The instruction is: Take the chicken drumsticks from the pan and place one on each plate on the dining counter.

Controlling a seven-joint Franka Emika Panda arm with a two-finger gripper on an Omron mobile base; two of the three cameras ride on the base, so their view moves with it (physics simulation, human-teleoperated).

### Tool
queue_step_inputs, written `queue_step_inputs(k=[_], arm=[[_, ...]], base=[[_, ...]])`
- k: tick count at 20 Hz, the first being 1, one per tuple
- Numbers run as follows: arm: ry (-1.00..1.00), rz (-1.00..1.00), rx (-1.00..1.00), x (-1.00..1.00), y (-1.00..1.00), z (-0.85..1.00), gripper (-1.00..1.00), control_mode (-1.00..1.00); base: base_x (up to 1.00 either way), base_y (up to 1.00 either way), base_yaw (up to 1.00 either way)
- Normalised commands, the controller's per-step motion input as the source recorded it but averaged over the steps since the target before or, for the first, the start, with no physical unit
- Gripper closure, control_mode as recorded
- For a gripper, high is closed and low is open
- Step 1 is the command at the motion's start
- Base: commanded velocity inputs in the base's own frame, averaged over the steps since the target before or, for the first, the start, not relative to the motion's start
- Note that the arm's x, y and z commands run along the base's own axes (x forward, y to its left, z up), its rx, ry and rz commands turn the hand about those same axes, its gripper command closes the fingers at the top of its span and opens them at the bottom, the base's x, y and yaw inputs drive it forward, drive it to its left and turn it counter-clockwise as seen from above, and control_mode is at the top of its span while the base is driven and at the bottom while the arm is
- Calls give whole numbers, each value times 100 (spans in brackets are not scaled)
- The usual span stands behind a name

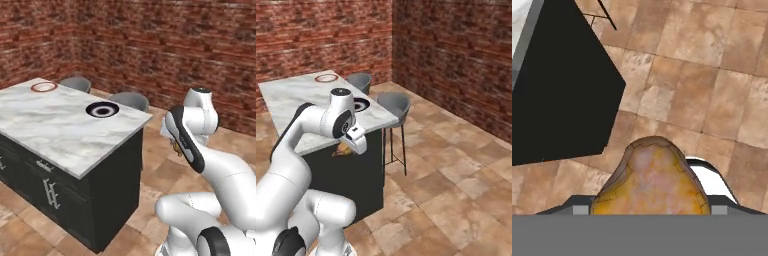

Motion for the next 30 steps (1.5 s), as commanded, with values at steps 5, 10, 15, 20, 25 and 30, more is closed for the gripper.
queue_step_inputs(k=[5,10,15,20,25,30], arm=[[0,0,0,0,0,0,100,100],[0,0,0,0,0,0,100,100],[0,0,0,0,0,0,100,100],[0,0,0,0,0,0,100,100],[0,0,0,0,0,0,100,100],[0,0,0,0,0,0,100,100]], base=[[100,-14,33],[98,-6,54],[74,-26,64],[58,-41,54],[26,-62,37],[3,-76,23]])
